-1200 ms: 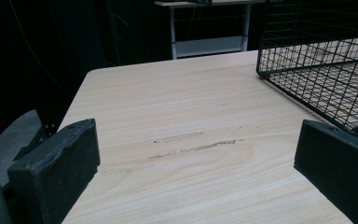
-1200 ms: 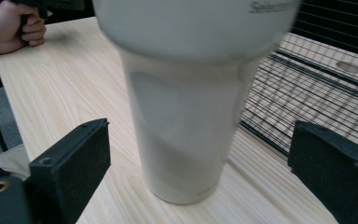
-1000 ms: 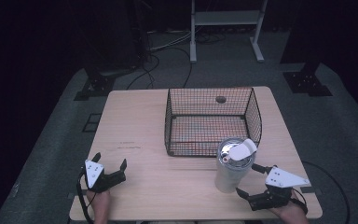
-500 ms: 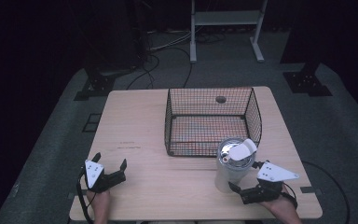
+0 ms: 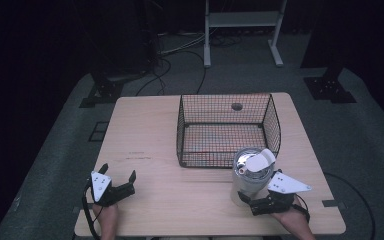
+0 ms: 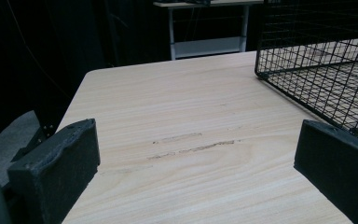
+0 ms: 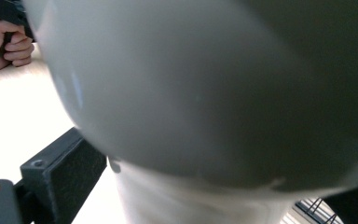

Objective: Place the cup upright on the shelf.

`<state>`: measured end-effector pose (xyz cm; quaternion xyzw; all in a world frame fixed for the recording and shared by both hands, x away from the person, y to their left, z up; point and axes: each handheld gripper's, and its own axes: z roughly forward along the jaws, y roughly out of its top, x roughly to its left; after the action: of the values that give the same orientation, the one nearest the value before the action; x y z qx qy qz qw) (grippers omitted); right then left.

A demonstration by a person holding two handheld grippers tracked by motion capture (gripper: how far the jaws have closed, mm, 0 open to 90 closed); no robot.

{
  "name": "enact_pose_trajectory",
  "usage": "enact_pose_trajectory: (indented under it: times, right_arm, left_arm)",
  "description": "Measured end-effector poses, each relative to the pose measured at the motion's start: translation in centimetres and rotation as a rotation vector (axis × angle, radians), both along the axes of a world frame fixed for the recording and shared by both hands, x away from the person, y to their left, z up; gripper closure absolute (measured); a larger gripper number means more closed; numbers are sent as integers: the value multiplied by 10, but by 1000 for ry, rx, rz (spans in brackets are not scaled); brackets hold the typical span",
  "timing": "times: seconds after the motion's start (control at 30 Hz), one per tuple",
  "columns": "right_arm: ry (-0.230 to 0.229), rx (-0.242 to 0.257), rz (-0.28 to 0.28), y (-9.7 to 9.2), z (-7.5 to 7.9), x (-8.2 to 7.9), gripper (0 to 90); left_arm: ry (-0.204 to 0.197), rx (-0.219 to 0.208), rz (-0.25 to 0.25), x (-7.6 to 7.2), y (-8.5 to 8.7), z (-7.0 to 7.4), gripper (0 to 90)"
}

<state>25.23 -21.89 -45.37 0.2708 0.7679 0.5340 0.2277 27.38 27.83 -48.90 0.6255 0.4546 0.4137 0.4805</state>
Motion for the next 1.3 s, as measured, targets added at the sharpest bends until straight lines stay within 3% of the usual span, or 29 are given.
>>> enact_pose_trajectory:
  times: [0.4,0.8,0.83,1.3]
  right_arm:
    - [-27,33,-1,-3,-2,1,82]
    - [-9,94,11,-6,-1,1,89]
    - [-14,113,17,-8,2,1,89]
    - [-41,155,45,-14,41,4,89]
  left_arm:
    - [-1,0,-2,0,0,0,0]
    - [-1,-3,-3,0,1,0,0]
    - [-1,-3,-4,0,0,0,0]
    - [-1,-2,-1,0,0,0,0]
